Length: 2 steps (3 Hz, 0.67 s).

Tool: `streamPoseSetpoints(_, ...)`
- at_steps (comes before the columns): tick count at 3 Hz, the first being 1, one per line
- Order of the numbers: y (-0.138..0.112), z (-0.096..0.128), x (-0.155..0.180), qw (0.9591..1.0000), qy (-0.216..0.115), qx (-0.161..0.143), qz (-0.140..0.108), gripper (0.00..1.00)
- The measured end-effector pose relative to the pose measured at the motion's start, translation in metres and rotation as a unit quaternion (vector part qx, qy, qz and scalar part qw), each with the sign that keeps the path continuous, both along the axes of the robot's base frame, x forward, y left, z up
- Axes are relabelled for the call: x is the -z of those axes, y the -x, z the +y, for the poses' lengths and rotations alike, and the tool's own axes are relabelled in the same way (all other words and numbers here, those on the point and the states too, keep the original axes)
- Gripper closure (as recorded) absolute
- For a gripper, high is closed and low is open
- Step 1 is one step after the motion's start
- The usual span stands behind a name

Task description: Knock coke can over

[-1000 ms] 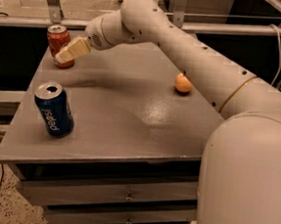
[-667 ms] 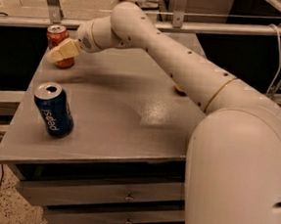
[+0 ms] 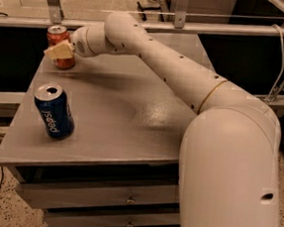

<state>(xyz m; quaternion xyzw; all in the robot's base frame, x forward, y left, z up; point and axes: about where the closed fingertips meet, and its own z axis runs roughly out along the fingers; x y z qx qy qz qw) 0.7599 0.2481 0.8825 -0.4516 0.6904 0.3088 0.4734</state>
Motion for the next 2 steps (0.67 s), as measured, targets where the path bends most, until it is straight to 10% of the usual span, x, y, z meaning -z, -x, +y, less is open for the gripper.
streamPoseSetpoints(2,-0.001,-0.021,-0.022,0.9997,0.012,0.011,-0.021,0.8)
